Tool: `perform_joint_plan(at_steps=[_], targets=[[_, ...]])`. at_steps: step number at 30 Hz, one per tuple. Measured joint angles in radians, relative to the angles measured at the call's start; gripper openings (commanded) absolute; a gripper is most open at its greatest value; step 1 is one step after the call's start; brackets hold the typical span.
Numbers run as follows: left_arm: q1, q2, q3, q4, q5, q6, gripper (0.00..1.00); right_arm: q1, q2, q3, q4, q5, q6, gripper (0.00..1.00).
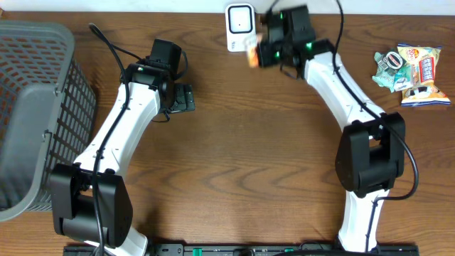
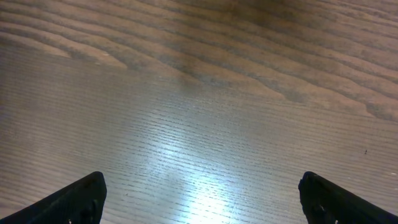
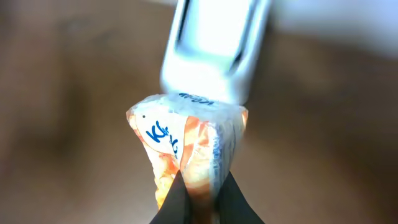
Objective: Scan the item barcode
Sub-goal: 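Hold the Kleenex pack in front of the white scanner window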
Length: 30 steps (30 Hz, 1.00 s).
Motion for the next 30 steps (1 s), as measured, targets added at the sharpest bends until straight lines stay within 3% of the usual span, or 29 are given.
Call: perform_joint_plan(at_steps=[8,14,25,30], targets=[[0.000,0.000,0.000,0.000,0.000,0.000,0.98,0.078,0.016,0.025,0.359,0.274,-0.388,0.01],[0.000,0.000,0.000,0.000,-0.001,0.000,0.98,0.099,0.074,0.025,0.596,0.332,-0.504,0.01],[0.000,0.000,0.000,0.000,-0.001,0.000,0.98,0.105,0.245,0.025,0.704,0.347,-0.837,0.01],[0.000,0.000,0.000,0.000,-0.001,0.000,0.98,0.112,0.286,0.025,0.701,0.386,-0.872,0.01]])
